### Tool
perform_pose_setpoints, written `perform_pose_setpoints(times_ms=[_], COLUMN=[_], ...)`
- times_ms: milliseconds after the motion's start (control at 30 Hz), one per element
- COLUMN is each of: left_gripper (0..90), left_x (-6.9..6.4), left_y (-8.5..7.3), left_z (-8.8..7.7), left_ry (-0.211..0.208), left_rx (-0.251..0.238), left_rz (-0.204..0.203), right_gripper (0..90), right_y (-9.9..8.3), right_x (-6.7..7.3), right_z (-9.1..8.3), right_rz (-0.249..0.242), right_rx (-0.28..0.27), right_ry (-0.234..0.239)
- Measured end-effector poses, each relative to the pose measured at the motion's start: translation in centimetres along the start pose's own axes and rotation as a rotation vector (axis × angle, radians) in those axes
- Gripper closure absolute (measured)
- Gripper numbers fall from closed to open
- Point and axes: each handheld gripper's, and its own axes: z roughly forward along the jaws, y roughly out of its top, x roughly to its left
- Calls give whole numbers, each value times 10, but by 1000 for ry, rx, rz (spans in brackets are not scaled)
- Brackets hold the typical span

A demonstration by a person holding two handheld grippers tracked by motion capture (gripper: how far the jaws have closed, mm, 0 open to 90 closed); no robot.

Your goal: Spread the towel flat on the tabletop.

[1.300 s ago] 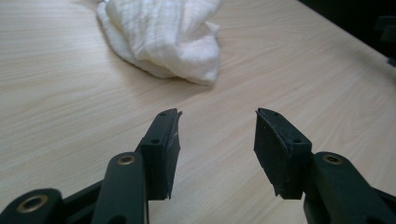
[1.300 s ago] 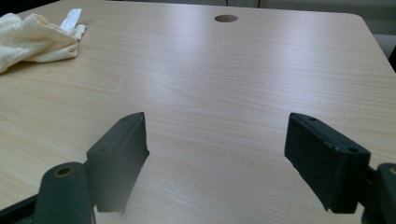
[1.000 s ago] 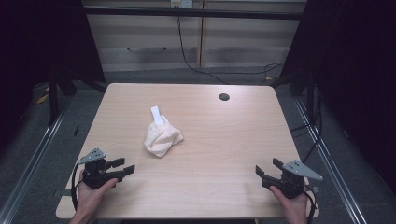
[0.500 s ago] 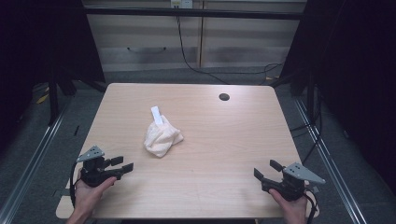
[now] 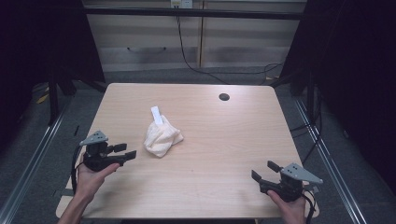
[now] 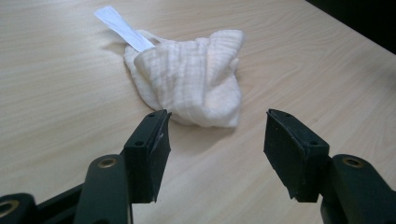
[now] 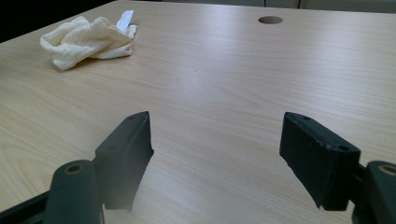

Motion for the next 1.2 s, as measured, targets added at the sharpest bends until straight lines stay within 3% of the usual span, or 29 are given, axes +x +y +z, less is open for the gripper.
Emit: perform_pose_setpoints(times_ms=[100,200,333,467,600,700,800,933,967,1000,1033,1100,1200], left_gripper=[400,399,403,336,334,329,305,311,310,309,301,298,273], left_x=[4,7,8,10,9,10,13,17,17,17,17,16,16], left_y=[10,20,34,49,59,68,73,72,70,66,66,59,52], left_z=[8,16,29,42,51,66,78,92,96,106,106,121,138], left_ry=[7,10,13,4,9,-1,6,11,17,59,59,80,62], left_rx=[5,10,51,81,93,135,158,157,168,184,184,194,241], left_rz=[2,5,43,55,74,94,87,56,59,85,85,94,95], right_gripper=[235,226,213,209,196,179,172,170,168,169,169,166,163], right_y=[-2,-1,-2,-2,-2,-2,-2,-2,-3,-3,-3,-2,-2], right_x=[-3,-4,-5,-6,-7,-7,-7,-6,-7,-7,-7,-7,-6], right_z=[3,3,4,5,5,6,6,6,6,6,6,7,8], right_rz=[16,31,31,38,35,29,24,19,17,18,18,15,14], right_rx=[35,24,37,36,33,39,40,42,43,44,44,47,49], right_ry=[14,30,49,60,73,86,97,101,103,104,104,111,115])
